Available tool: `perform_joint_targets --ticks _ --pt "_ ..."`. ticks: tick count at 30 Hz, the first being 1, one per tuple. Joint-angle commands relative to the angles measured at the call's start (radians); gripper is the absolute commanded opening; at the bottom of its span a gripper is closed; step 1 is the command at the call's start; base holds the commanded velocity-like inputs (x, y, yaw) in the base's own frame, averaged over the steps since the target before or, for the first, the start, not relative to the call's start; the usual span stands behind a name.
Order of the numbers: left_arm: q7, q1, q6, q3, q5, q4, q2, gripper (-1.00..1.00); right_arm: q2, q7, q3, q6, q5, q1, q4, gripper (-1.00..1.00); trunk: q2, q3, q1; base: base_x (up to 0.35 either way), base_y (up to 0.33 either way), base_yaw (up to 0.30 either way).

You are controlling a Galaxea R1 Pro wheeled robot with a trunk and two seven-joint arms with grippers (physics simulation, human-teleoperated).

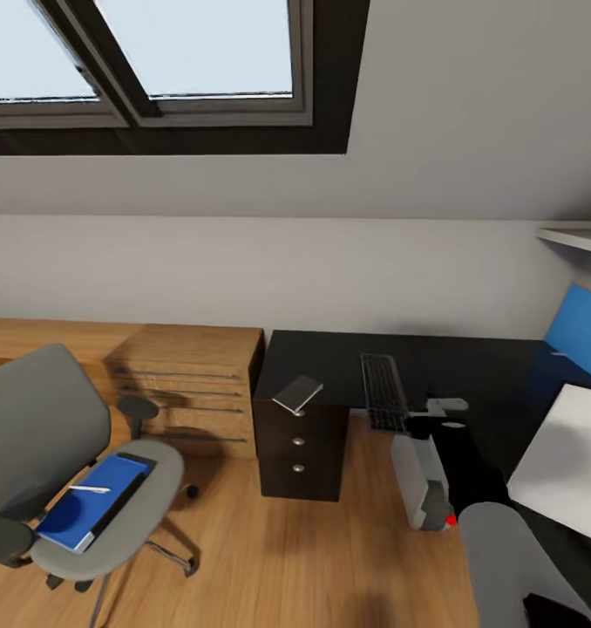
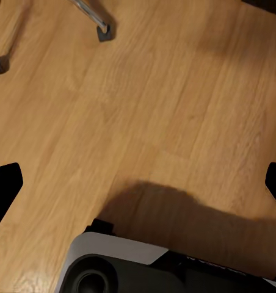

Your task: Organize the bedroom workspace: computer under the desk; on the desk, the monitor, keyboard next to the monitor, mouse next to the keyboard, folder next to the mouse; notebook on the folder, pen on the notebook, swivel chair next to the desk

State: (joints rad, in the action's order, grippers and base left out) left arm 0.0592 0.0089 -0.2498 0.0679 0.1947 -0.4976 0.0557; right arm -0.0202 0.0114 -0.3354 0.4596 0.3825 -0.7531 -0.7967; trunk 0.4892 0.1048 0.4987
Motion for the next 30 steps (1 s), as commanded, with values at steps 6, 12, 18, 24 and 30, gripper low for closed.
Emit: perform_joint_targets --ticks 6,12,18,24,30 --pt "0.005 0.0 0.0 0.001 0.004 -0.002 0.003 1.0 0.027 0.029 0.0 0.113 0.003 -0.152 -0.011 1.0 0.002 0.002 0.001 0.332 -0.068 0.0" --pt "0.006 0.0 0.0 0.0 0.003 -0.002 0.004 1.0 0.087 0.049 0.0 0.35 -0.022 -0.37 -0.013 1.0 0.002 0.002 0.001 0.259 -0.085 0.0" --pt "0.007 0.0 0.001 -0.002 0.003 -0.001 0.004 1.0 0.164 0.087 0.001 0.544 -0.036 -0.533 -0.003 1.0 0.002 0.002 0.001 0.05 -0.019 0.0" --pt "0.007 0.0 0.005 -0.002 0.003 -0.001 0.005 1.0 0.263 0.107 0.004 0.579 -0.036 -0.594 0.101 1.0 0.002 0.002 0.001 0.024 -0.031 0.0" --pt "0.007 0.0 0.007 -0.002 0.003 -0.002 0.005 1.0 0.363 0.119 0.004 0.586 -0.036 -0.706 0.308 1.0 0.002 0.002 0.001 0.124 -0.203 0.0"
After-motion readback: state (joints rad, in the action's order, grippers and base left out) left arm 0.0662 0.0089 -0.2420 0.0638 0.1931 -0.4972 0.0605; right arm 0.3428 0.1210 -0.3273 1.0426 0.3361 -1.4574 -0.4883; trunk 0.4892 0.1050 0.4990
